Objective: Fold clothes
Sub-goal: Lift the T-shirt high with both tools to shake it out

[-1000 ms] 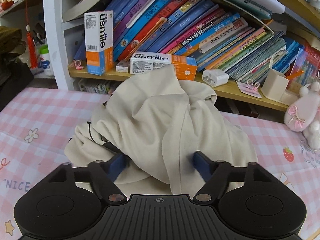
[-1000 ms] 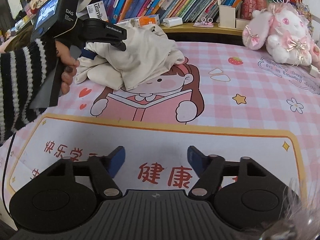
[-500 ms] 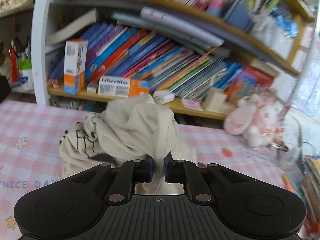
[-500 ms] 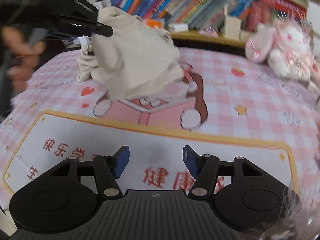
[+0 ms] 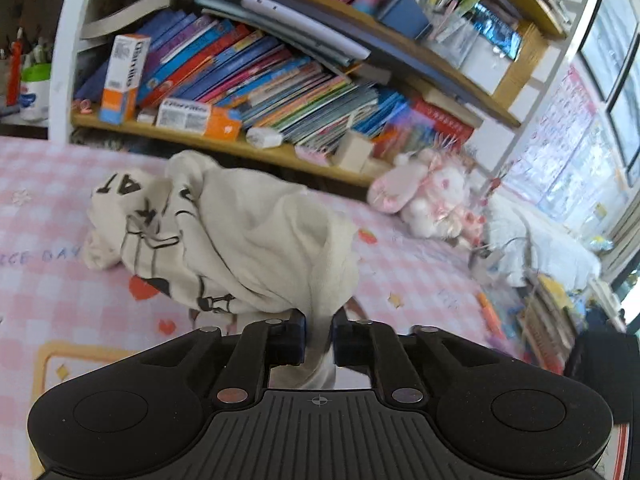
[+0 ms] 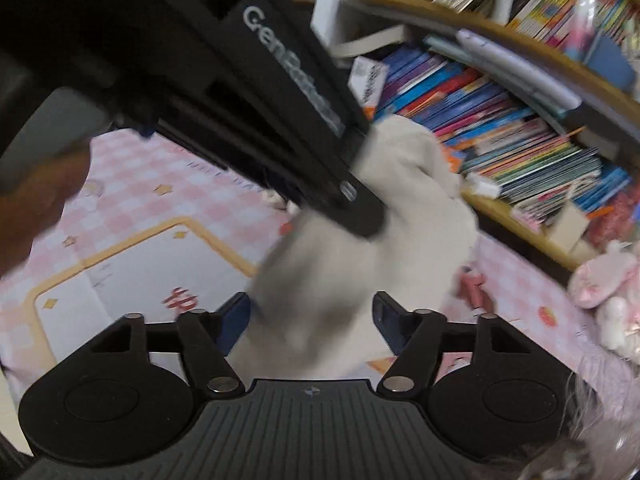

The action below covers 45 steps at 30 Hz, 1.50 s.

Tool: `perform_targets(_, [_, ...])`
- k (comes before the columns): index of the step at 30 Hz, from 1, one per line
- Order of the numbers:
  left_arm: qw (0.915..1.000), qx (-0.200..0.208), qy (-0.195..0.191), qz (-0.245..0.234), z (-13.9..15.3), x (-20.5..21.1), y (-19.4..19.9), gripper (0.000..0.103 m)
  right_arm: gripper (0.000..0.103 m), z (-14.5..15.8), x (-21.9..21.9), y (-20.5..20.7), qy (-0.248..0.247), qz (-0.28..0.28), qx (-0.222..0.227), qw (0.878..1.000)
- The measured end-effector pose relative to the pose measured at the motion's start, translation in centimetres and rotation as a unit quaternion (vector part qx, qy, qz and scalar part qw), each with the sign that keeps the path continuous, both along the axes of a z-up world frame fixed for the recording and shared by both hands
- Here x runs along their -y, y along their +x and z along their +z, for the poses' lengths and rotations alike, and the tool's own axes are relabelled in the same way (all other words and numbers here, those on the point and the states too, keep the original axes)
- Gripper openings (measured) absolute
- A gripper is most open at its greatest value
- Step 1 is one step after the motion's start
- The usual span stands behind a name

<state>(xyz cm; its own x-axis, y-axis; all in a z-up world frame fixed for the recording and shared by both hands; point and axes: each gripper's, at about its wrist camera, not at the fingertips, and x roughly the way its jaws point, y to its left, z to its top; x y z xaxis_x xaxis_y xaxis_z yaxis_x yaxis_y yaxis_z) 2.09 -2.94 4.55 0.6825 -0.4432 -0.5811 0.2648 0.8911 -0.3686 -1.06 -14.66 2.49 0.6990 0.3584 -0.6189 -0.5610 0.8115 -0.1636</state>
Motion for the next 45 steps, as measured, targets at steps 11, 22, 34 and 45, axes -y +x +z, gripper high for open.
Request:
perform_targets(11, [0.9935, 0.009, 0.091, 0.068, -2.7, -6.5, -3.9, 0.069, 0.006, 2.1, 3.1, 4.5, 0.111, -0.097, -0.106, 0.983])
perform_targets(22, [0.9896, 0.077, 0.106, 0.058, -2.2, -6.5, -4.0, 0.080, 0.006, 20.5, -0.3, 10.8, 0.349, 0.037, -0.039, 0.936])
perform_targets(34, [0.9851, 0.132, 0.075, 0.080, -0.7, -6.2, -1.5, 0.085, 0.006, 28.8, 0.0, 10.8, 0.427, 0.057, 0.037, 0.902])
perform_targets(45, [0.9883, 0.124, -0.047, 0.076, -0.5, -5.8, 1.9, 0.009, 0.006, 28.5, 4.0, 8.4, 0.405, -0.015, 0.067, 0.912])
